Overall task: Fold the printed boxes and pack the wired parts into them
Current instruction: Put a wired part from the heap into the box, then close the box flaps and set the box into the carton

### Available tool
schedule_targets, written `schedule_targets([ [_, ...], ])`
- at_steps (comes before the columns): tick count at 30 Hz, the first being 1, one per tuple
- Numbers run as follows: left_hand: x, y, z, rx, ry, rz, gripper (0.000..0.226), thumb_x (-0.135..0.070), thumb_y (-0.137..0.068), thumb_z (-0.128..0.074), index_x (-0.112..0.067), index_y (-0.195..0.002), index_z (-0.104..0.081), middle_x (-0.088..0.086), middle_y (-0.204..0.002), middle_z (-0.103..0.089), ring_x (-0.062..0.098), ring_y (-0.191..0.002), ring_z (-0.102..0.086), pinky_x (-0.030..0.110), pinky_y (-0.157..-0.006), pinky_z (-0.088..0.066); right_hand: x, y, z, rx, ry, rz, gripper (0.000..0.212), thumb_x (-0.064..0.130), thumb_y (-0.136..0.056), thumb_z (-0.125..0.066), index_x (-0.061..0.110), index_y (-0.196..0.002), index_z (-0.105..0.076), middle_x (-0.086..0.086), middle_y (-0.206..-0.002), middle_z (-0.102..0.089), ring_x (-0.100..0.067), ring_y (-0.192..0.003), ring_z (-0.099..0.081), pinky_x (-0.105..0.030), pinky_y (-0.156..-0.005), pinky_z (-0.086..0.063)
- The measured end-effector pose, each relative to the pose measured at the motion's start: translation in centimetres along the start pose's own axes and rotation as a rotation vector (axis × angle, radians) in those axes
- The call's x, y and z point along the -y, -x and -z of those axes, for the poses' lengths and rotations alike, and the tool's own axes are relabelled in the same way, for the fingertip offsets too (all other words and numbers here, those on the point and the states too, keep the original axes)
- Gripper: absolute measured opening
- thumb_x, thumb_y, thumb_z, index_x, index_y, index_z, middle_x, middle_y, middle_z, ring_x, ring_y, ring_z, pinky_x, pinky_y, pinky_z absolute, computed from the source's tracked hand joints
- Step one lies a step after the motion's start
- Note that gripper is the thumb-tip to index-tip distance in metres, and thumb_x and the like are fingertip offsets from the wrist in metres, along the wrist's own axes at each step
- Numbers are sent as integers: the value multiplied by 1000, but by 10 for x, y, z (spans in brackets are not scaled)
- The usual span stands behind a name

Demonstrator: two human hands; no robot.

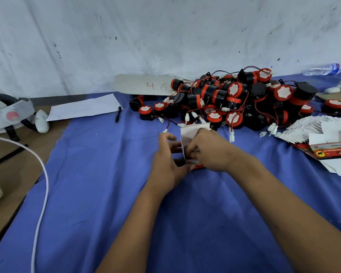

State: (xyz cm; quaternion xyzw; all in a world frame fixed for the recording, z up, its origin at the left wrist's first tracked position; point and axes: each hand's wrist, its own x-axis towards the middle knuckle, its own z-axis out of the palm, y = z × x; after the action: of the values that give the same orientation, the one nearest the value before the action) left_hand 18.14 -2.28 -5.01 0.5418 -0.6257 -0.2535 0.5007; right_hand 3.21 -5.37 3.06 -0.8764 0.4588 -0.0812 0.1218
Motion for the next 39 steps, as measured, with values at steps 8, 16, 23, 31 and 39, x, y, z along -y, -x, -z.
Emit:
schedule_targets([
  [8,3,-2,-3,88,5,93,93,-1,-70,-90,-31,-137,-33,-6,-111,-69,9,-87,-72,34,-80,-63,-1,8,-9,-327,-126,-49,26,13,-76,-72,27,-71,-50,9,-74,-59,-15,-71,-57,-30,-57,-45],
  [16,-2,-3,-1,92,-28,107,82,-7,-67,-94,-31,-125,-41,-11,-107,-69,4,-88,-69,24,-77,-61,4,0,-11,-366,24,-205,19,20,-79,-69,20,-70,-52,3,-75,-58,-20,-69,-56,-26,-47,-32],
  [23,6,-1,3,48,27,86,73,-2,-69,-90,-33,-111,-39,-9,-110,-71,3,-91,-71,26,-76,-61,-21,19,-27,-911,-275,-105,14,22,-87,-71,17,-80,-59,6,-81,-59,-15,-78,-52,-28,-68,-41],
  [31,-7,5,5,30,59,-45,38,-33,-84,-81,-16,-103,-53,-9,-106,-65,9,-108,-66,29,-83,-58,-55,25,-54,-495,-1167,-160,17,24,-105,-54,21,-117,-66,11,-87,-69,-11,-62,-54,-23,-51,-39],
  [39,-8,2,3,-8,42,-38,9,-10,-98,-68,-15,-92,-64,-9,-92,-68,8,-96,-68,16,-73,-52,-54,22,-58,-434,-1080,-121,42,17,-86,-81,24,-123,-61,10,-117,-70,-31,-92,-68,-38,-75,-62],
])
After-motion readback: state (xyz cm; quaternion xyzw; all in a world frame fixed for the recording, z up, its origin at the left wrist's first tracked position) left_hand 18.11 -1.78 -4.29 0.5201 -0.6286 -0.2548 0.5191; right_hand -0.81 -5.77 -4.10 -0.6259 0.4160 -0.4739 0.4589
